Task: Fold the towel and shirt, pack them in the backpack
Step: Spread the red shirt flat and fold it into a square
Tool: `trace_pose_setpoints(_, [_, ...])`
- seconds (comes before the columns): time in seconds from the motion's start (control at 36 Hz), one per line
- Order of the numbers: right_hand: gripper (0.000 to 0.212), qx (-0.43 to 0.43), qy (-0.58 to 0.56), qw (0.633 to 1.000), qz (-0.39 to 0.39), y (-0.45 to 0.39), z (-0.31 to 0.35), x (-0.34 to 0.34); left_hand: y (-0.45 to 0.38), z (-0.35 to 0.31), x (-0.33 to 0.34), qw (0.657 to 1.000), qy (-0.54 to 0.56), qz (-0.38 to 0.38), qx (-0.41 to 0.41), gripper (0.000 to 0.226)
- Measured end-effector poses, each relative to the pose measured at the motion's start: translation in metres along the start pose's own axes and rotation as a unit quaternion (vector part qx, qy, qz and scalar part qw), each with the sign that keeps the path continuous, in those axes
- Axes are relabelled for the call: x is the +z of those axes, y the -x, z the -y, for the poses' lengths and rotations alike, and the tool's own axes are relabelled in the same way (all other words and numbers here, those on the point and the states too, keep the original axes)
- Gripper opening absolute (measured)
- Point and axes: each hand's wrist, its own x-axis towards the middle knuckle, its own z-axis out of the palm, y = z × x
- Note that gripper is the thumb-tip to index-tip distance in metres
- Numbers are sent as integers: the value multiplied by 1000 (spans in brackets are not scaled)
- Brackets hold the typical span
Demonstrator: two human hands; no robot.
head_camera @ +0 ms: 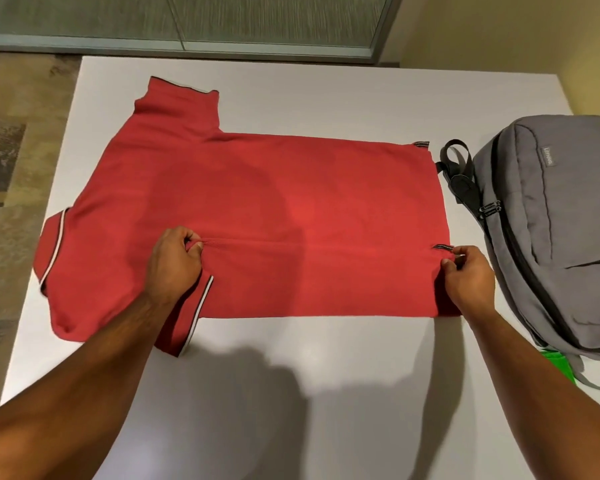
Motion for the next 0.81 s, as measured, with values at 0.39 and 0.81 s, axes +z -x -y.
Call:
trace_pose_setpoints(0.39, [40, -295, 94, 948, -71, 100, 70, 76, 69, 57, -27, 995, -60, -74, -19, 23])
trace_pose_setpoints(0.81, [63, -692, 180, 688, 128, 219, 191, 188, 109, 131, -70, 992, 1, -123, -13, 37])
